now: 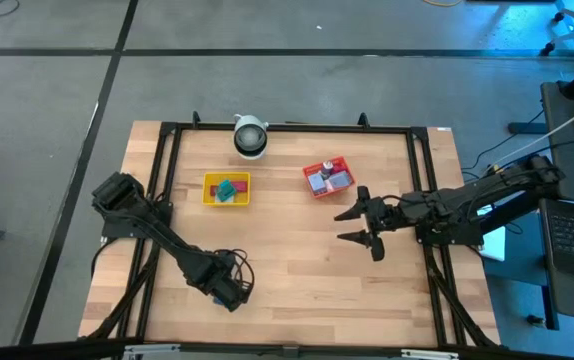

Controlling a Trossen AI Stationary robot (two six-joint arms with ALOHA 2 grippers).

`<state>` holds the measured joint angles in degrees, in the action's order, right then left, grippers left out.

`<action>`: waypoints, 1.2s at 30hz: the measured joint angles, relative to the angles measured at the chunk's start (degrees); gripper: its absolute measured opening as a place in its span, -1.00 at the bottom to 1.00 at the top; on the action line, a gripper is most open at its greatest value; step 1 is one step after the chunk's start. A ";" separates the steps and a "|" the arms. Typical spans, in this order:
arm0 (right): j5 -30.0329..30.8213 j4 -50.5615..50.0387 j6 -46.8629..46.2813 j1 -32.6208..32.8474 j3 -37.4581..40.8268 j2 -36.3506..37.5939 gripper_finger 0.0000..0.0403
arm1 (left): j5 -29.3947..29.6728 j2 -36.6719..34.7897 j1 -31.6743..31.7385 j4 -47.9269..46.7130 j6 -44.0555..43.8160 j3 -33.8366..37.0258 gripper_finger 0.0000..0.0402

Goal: Pick & Place Office items
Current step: Put the blue digital timer into the yellow bin

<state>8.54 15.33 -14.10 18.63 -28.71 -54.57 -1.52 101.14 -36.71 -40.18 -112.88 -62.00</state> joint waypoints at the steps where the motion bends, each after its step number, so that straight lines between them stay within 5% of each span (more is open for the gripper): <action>1: 0.00 -0.02 0.01 0.17 0.00 0.00 0.16 | -0.15 -0.12 0.00 -0.33 0.21 0.01 0.15; 36: -0.66 0.02 3.03 0.99 0.00 0.00 0.16 | -2.41 -3.21 0.37 -4.17 0.05 1.94 0.27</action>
<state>7.88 15.35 -11.07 19.62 -28.71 -54.57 -3.93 97.93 -36.34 -44.35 -112.83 -60.05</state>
